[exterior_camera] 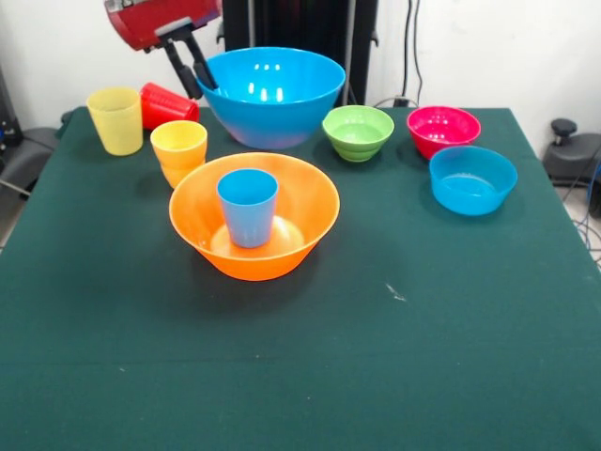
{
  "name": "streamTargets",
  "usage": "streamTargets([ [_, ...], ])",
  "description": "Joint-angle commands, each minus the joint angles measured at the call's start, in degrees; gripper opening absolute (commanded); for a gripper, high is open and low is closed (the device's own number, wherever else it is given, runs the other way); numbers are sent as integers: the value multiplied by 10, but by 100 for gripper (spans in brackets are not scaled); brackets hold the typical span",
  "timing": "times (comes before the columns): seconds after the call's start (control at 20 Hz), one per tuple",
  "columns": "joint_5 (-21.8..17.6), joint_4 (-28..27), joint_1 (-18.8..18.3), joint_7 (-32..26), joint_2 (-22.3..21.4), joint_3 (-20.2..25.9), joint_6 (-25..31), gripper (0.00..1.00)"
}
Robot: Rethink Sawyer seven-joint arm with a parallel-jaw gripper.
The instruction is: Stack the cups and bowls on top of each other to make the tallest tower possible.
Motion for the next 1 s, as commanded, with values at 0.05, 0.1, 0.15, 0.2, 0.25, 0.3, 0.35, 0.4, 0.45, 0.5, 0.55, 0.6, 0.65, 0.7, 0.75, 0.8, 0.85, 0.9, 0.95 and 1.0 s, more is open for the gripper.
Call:
streamTargets([
  [0.05, -37, -39, 19, -193, 19, -21, 22, 0],
  [0.1, -36, -38, 20, -191, 18, -20, 20, 0],
  [0.15, -36, -39, 23, -192, 18, -19, 19, 0],
  [0.2, -35, -39, 23, -194, 17, -18, 18, 0],
  [0.25, -33, -37, 21, -196, 16, -17, 20, 0],
  [0.3, -31, -35, 20, -197, 15, -16, 22, 0],
  [0.35, -31, -31, 16, -199, 14, -14, 21, 0],
  [0.4, -31, -31, 14, -202, 14, -14, 22, 0],
  [0.45, -31, -29, 12, -204, 16, -13, 20, 0],
  [0.5, -32, -29, 11, -206, 17, -13, 19, 0],
  [0.55, -33, -29, 11, -209, 18, -13, 20, 0],
  [0.6, -33, -29, 10, -210, 19, -13, 20, 0],
  [0.65, -31, -30, 10, -211, 19, -12, 22, 0],
  [0.7, -31, -30, 10, -212, 18, -12, 23, 0],
  [0.75, -29, -30, 9, -211, 18, -11, 24, 0],
  [0.8, -29, -30, 9, -213, 18, -11, 25, 0],
  [0.85, -29, -31, 9, -213, 19, -11, 24, 0],
  [0.9, -29, -32, 9, -216, 21, -11, 25, 0],
  [0.95, -31, -33, 8, -223, 21, -11, 27, 0],
  [1.0, -34, -35, 7, -230, 22, -11, 29, 0],
])
